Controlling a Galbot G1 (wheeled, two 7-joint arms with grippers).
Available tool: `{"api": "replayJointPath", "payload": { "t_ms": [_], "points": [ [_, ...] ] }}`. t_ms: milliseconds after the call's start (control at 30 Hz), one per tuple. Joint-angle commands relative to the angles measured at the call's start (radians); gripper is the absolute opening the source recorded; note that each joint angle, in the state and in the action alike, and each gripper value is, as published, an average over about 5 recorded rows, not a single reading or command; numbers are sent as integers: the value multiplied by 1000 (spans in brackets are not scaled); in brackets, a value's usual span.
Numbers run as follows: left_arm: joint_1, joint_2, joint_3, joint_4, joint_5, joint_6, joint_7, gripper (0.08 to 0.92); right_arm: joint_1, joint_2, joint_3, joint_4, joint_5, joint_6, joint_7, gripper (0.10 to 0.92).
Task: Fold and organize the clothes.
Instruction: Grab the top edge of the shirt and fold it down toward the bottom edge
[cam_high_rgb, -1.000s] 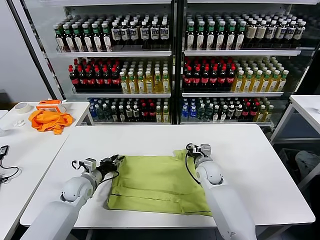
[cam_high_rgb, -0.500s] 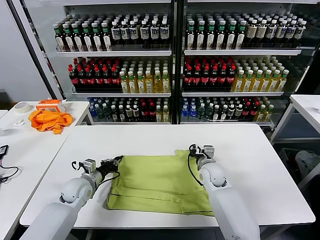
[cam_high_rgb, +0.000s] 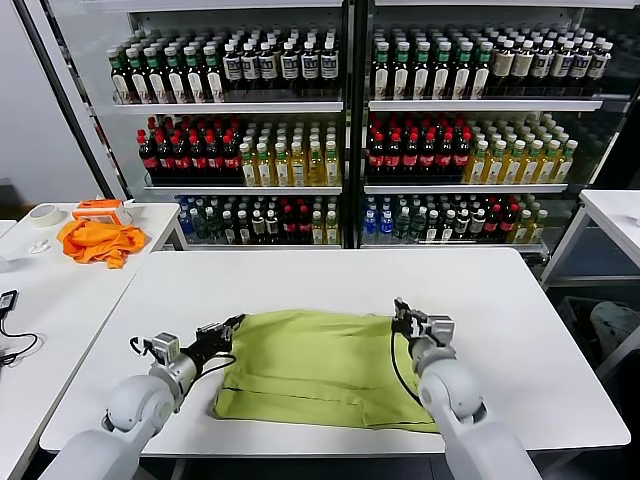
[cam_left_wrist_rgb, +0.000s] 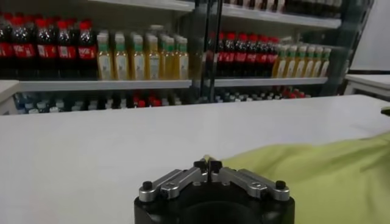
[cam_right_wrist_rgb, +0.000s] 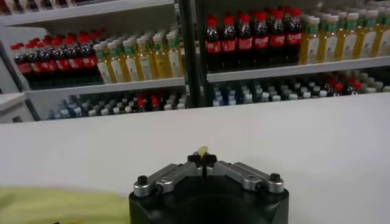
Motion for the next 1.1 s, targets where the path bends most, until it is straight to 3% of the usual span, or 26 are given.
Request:
{"api": "replayJointPath", "payload": {
  "t_ms": [33, 1100],
  "points": [
    [130, 11, -48, -76, -3, -64, 25, 84, -176, -26, 37, 161, -28, 2, -4, 107],
    [285, 58, -96, -168, 4, -78, 30, 84, -293, -35, 68, 221, -80, 9, -10, 107]
  ]
}}
